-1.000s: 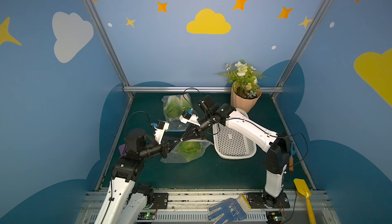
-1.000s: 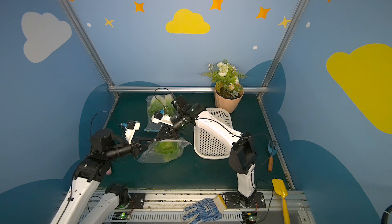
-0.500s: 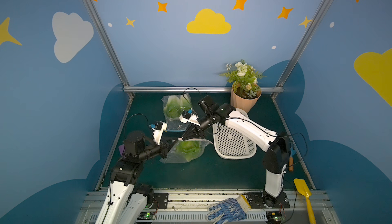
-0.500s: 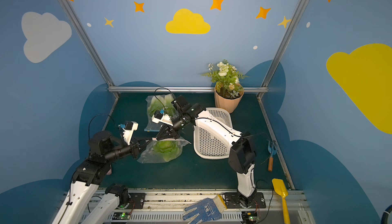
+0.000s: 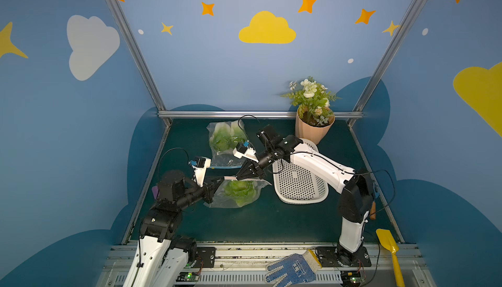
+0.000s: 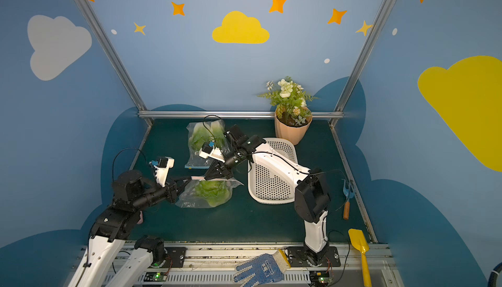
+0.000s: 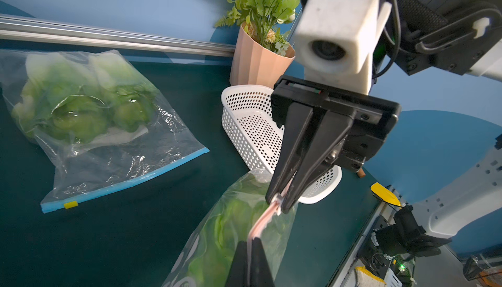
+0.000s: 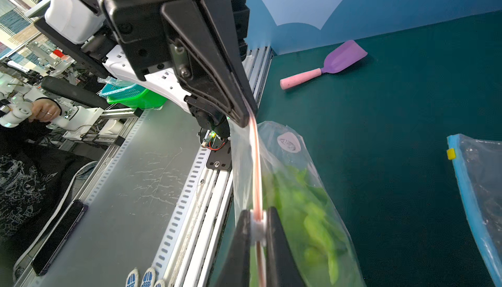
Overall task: Open the zip-top bag and take out the chinese cabbages
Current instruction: Unzip the zipper on the zipper food storage bag.
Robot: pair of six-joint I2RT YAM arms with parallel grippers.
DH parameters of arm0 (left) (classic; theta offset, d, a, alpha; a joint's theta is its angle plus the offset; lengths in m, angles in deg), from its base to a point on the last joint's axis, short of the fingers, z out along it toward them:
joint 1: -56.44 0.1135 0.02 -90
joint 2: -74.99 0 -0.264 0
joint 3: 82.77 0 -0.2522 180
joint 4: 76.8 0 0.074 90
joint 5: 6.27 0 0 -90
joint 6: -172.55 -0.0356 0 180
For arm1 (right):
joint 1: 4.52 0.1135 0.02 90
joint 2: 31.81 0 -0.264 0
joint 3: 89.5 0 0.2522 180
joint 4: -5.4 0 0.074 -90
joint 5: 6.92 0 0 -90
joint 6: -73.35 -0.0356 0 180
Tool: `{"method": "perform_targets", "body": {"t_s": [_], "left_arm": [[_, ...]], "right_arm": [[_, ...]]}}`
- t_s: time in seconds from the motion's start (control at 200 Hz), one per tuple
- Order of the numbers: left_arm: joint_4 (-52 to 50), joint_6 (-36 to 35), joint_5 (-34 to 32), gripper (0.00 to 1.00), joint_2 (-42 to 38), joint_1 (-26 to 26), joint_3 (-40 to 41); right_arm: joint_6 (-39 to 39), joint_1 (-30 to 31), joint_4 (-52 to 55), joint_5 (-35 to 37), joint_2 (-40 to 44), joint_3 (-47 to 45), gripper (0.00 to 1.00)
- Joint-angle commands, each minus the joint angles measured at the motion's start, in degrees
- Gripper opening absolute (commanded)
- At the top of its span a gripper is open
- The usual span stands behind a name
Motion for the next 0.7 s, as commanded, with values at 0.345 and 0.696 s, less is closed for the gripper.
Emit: {"method": "perform_targets", "body": {"t_s": [0.345,0.696], "left_arm": [[0.20,-1.12,-7.64,0.05,-1.57,0.70,0.39],[0.78,-0.91,-11.87,0.05,-2.28,1.92,0.85]], "right_arm": [[-1.85,-2.91,-1.64,2.80,5.32,-6.63,0.00],[-2.95,-4.74,-3.54,4.88,7.97,-11.30,0.00]]}}
